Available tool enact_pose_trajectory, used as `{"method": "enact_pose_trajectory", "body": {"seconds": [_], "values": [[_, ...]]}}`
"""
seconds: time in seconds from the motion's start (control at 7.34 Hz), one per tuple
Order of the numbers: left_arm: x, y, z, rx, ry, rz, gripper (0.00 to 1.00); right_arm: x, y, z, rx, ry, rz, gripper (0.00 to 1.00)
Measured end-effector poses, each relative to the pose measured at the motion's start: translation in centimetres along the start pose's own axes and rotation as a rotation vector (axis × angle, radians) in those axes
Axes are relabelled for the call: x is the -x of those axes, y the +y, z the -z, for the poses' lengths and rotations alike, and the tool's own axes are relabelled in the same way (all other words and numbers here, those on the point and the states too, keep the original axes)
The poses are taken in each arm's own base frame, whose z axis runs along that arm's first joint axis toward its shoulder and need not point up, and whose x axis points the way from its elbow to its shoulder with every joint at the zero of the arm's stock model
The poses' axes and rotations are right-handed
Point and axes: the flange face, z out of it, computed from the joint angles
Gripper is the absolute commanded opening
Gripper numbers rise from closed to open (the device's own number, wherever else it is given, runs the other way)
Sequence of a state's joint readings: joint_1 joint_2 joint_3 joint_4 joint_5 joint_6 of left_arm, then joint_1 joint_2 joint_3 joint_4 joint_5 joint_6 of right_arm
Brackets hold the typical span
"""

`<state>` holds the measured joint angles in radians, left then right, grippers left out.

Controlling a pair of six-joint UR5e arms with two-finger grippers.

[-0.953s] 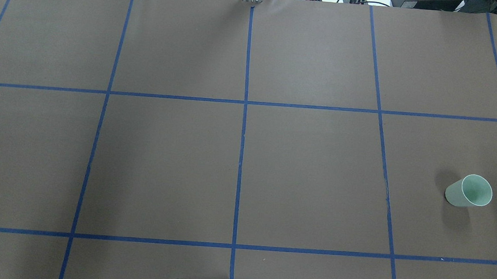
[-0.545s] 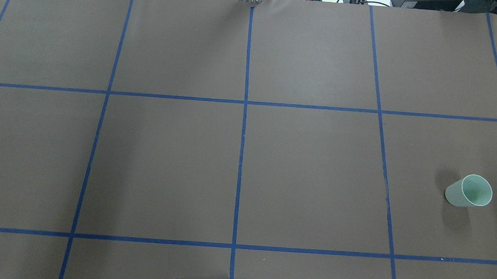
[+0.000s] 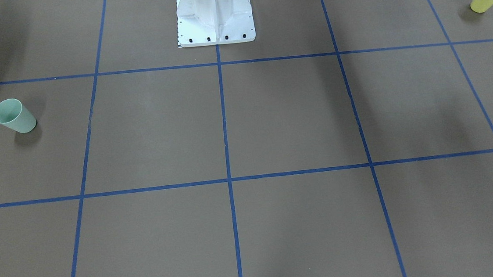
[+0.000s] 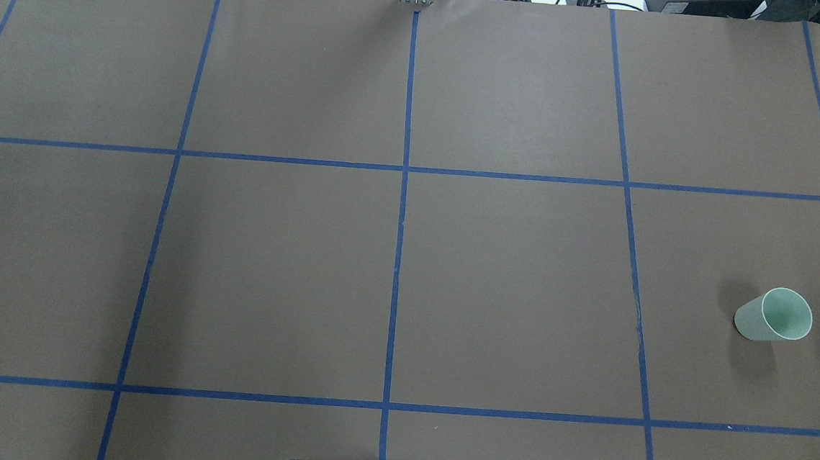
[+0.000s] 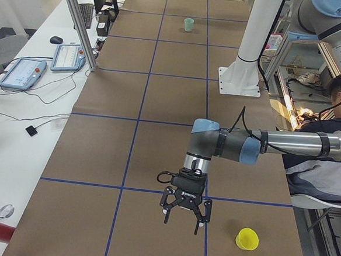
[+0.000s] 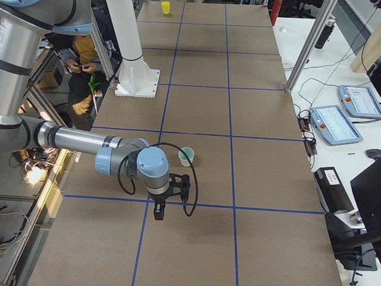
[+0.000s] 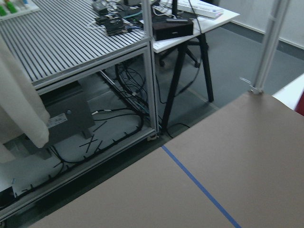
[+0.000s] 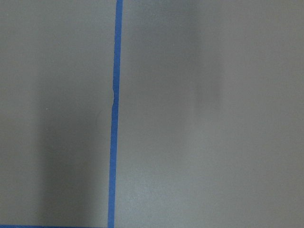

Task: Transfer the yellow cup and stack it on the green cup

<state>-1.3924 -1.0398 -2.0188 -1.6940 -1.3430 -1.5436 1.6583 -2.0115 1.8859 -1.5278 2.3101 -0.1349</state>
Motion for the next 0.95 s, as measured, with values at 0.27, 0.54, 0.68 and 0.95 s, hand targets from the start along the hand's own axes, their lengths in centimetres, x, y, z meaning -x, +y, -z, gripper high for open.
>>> {"method": "enact_pose_trajectory", "body": {"seconds": [0.27,0.54,0.68,0.95], "values": [[1.8,2.0,-2.7,-0.024,-0.201,0.086,1.0,-0.4,0.6,-0.5,0.013,-0.002,-0.013,1.0],[4.0,4.2,-6.6,-0.093,-0.384,0.197,1.0,-0.6,0.8,-0.7,0.017,-0.003,-0.018,1.0],[4.6,5.4,-7.8,-0.14,-0.45,0.251,1.0,-0.6,0.7,-0.7,0.017,-0.004,-0.017,1.0],[2.9,8.6,-10.1,-0.217,-0.596,0.335,1.0,-0.6,0.7,-0.8,0.017,-0.006,-0.016,1.0]]}}
